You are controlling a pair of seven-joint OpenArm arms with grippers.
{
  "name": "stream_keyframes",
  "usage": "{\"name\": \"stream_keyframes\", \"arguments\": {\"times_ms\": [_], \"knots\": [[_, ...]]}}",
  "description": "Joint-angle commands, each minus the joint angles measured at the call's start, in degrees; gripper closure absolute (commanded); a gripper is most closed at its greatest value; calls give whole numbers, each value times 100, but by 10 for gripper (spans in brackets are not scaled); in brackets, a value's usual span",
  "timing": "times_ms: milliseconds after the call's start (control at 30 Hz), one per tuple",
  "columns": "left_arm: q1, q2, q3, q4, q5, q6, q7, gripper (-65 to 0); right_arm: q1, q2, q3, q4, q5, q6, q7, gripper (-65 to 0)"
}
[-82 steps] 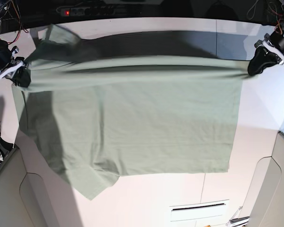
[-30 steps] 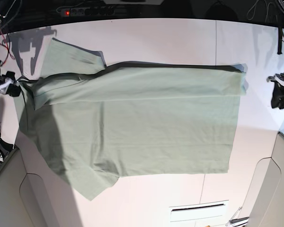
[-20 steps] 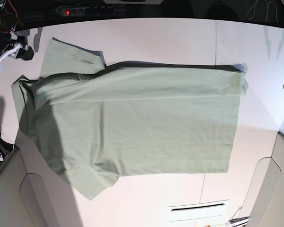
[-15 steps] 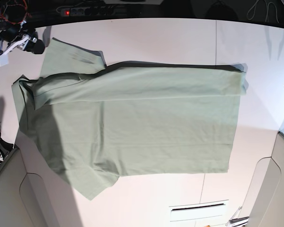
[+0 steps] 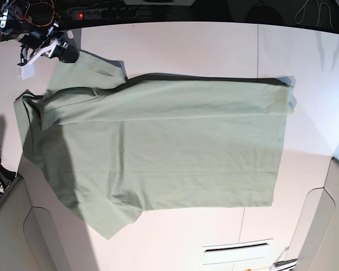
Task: Fold the T-shirt properly
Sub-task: 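Grasp the hem corners of the shirt with both grippers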
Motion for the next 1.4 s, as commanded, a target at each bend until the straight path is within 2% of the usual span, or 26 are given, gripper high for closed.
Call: {"name": "stream_keyframes", "arguments": {"times_ms": [0, 167, 300, 400, 567, 667, 733, 800, 833, 867, 900, 1000, 1100, 1167, 1267, 1300, 1367], "knots": [[-28, -127, -52, 85, -48, 26, -127, -239, 37, 44, 9, 44, -11, -11, -72, 0], [-31, -127, -52, 85, -44, 26, -168, -239, 675, 28, -2, 44, 892, 291, -76, 0], [-31, -127, -52, 85, -42, 28, -170, -239, 1554, 31, -356, 44, 833, 319, -50, 0], [-31, -127, -52, 85, -42, 31, -170, -239, 2184, 31, -933, 44, 321, 343, 280, 0], [-31, -125, -52, 85, -42, 28, -166, -239, 2964, 31, -1838, 42, -1316, 317, 1355, 0], [-28, -125, -52, 83, -24, 28, -160, -239, 3279, 31, -2144, 42, -2205, 278, 1843, 0], [-28, -125, -52, 81, -26, 28, -116, -239, 3436, 31, -2251, 42, -2529, 278, 1952, 0], [-26, -109, -52, 81, -28, 28, -83, -239, 3523, 31, -2297, 42, -2647, 278, 1952, -211], [-24, -101, -52, 81, -35, 28, -76, -239, 3539, 31, -2299, 42, -2647, 275, 1950, -290], [-20, -76, -52, 81, -50, 28, -76, -239, 3550, 31, -2299, 42, -2643, 278, 1950, -334], [-13, -44, -52, 81, -98, 26, -76, -239, 3550, 31, -2299, 42, -2645, 278, 1947, -341], [-11, 94, -28, 81, -345, 26, -37, -239, 3545, 33, -2299, 42, -2647, 275, 1836, -340], [-13, 262, 133, 81, -507, 24, -35, -239, 3545, 50, -2295, 42, -2649, 275, 1453, -333], [-13, 354, 391, 81, -498, 17, -33, -233, 3543, 50, -2234, 42, -2649, 273, 1003, -249], [-15, 481, 997, 81, -345, 2, -13, -121, 3523, 63, -2035, 42, -2647, 175, 546, -43], [-17, 522, 1233, 81, -216, 2, -15, -79, 3493, 94, -1954, 42, -2645, 170, 520, 0], [-20, 592, 1703, 74, 79, 11, -26, -13, 3405, 238, -1808, 42, -2669, 173, 525, 0]]}}
